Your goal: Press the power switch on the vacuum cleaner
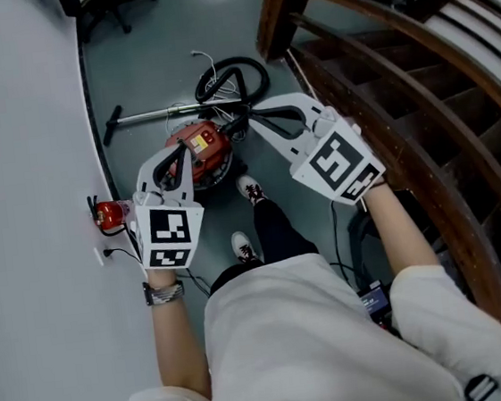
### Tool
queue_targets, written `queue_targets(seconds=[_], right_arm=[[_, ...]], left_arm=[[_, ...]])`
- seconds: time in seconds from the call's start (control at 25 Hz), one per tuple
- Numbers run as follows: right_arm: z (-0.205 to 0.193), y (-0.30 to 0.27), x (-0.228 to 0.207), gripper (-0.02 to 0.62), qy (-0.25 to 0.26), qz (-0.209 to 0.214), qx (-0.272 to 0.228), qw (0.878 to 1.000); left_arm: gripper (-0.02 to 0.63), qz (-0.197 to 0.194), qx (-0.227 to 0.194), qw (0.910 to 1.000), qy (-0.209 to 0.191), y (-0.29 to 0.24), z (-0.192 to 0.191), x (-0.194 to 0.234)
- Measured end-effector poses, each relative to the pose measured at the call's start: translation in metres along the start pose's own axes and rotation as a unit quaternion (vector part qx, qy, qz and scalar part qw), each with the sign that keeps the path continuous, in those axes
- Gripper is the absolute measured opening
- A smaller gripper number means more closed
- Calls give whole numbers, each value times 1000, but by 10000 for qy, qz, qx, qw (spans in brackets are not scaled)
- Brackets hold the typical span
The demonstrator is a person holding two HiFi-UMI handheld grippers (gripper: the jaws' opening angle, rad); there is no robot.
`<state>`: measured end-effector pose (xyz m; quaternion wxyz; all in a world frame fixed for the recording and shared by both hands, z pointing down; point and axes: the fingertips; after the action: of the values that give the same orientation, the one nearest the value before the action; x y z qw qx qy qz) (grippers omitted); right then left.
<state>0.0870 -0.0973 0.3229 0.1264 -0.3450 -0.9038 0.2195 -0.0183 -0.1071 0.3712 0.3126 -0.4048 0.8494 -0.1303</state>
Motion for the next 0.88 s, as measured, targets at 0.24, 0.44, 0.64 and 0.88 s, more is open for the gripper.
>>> queue_targets(seconds=[0.24, 0.44, 0.64, 0.88], right_arm=[[8, 34, 13, 31, 91, -248, -95, 9996], [16, 58, 29, 31, 200, -341, -150, 9991], [30, 76, 44, 31, 386, -446, -223, 9980], [52, 89, 61, 31, 644, -470, -340, 9962]], left_arm=[[0, 95, -257, 9994, -194, 28, 26, 1], [0, 143, -421, 9977, -509, 53, 45, -1], [0, 196, -555, 9957, -719, 75, 57, -4], [0, 285, -631, 9933, -925, 100, 72, -3]])
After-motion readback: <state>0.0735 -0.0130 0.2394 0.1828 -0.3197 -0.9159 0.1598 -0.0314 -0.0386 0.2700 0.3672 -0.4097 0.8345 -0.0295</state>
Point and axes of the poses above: the fingertips, and each gripper's own axes: y backward along the fingers, x to its left, z out of its top, and after that the axes turned 14 degrees about -y, right-handed
